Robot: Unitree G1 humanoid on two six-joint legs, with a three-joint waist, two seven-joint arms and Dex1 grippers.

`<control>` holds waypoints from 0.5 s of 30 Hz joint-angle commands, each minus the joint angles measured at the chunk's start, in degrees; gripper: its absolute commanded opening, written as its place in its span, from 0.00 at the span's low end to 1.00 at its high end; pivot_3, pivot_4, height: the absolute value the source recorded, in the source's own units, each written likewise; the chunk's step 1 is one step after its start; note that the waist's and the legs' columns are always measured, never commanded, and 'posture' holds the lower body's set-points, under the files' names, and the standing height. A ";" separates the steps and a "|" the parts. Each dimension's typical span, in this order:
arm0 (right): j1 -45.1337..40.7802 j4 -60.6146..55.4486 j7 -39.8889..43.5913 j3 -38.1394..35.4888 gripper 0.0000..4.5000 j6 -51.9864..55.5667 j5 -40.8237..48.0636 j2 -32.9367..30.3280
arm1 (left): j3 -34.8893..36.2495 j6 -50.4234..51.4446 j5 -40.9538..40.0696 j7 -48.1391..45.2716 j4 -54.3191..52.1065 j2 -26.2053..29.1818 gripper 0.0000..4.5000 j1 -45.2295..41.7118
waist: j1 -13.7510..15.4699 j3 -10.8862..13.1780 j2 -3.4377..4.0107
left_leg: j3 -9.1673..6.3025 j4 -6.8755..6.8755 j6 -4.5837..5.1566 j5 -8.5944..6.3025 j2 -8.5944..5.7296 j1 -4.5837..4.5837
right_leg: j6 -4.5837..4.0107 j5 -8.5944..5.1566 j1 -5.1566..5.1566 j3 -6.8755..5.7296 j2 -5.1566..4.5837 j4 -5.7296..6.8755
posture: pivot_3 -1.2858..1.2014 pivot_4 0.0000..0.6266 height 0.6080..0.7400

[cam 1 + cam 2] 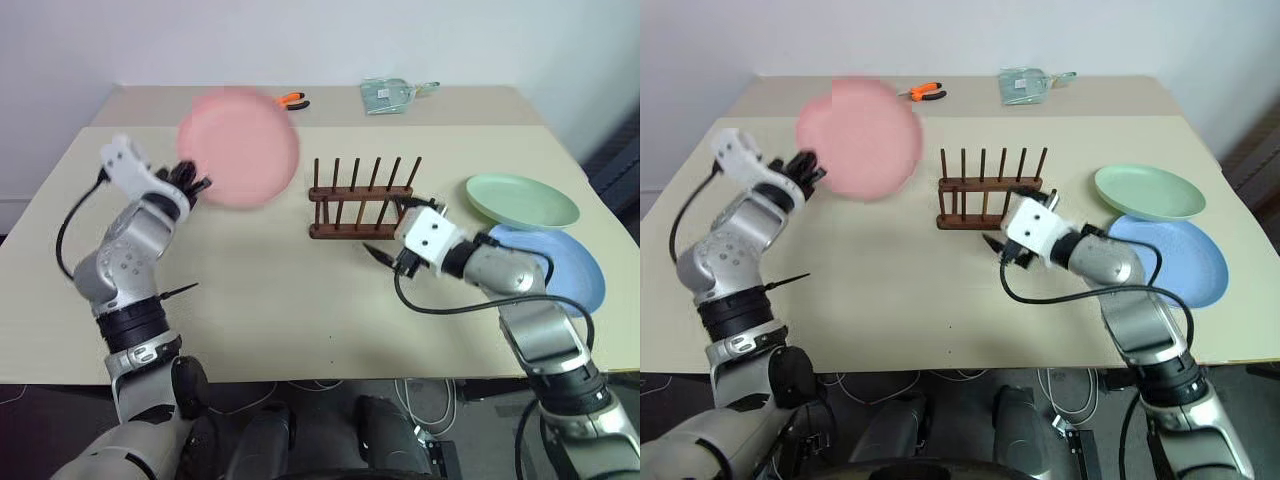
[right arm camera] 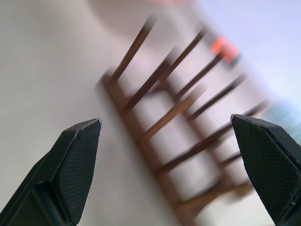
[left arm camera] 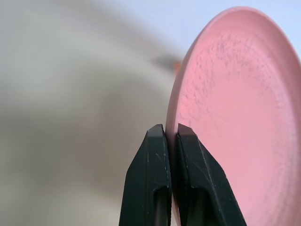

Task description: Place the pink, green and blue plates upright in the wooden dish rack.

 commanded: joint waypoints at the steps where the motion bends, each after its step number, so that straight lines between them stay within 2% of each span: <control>1: -9.11 1.79 -2.28 5.80 1.00 -7.19 -10.87 -0.46 | -8.37 -2.01 0.23 -4.97 -6.82 1.15 0.01 -5.12 | -0.12 0.01 0.00 | 0.01 -0.03 0.00 0.00 0.00 0.01 | 0.00 0.00 0.01 0.01 0.00 -0.02 | 0.52 0.24 1.00; 3: -13.36 5.76 -4.43 8.22 1.00 -10.34 -16.26 -0.20 | -11.88 -1.67 0.37 -5.81 -8.63 0.82 0.01 -6.46 | 0.00 0.01 0.01 | 0.06 -0.04 -0.01 0.01 -0.01 -0.01 | 0.02 -0.01 -0.04 0.04 -0.01 -0.03 | 0.52 0.24 1.00; 7: -17.47 12.84 -7.39 11.11 1.00 -14.83 -22.59 0.38 | -14.39 -0.09 -1.54 -4.92 -11.38 -1.47 0.01 -7.39 | 0.12 0.01 0.00 | 0.04 -0.17 -0.01 0.02 -0.02 0.02 | -0.02 0.01 -0.03 0.06 -0.02 -0.12 | 0.52 0.24 1.00; 8: -17.91 14.15 -7.83 11.55 0.95 -15.78 -23.96 0.23 | -14.65 0.38 -1.85 -4.66 -12.00 -1.85 0.00 -7.33 | 0.10 0.01 0.00 | 0.04 -0.20 -0.01 0.02 -0.02 0.01 | -0.02 0.01 -0.04 0.06 -0.02 -0.12 | 0.52 0.24 1.00; 11: -18.05 15.67 -8.44 11.42 0.73 -17.10 -26.02 0.09 | -15.08 1.63 -1.77 -3.45 -13.00 -2.48 0.00 -6.97 | 0.04 0.03 0.00 | 0.05 -0.26 -0.03 0.04 -0.02 -0.01 | -0.03 0.01 -0.11 0.09 -0.01 -0.12 | 0.52 0.24 1.00; 14: -17.09 15.38 -8.69 10.45 0.36 -17.17 -27.40 -0.05 | -14.02 2.17 -2.46 -2.05 -12.72 -3.48 0.00 -6.44 | 0.00 0.03 0.00 | 0.06 -0.38 -0.08 0.07 -0.02 0.03 | -0.03 0.02 -0.15 0.11 -0.01 -0.12 | 0.52 0.24 1.00; 15: -16.80 15.19 -8.96 10.23 0.25 -17.32 -27.99 -0.15 | -13.18 1.83 -3.29 -1.83 -12.47 -4.32 0.07 -6.30 | 0.01 0.03 0.00 | 0.05 -0.39 -0.09 0.08 -0.02 0.03 | -0.03 0.01 -0.15 0.11 -0.01 -0.12 | 0.52 0.24 1.00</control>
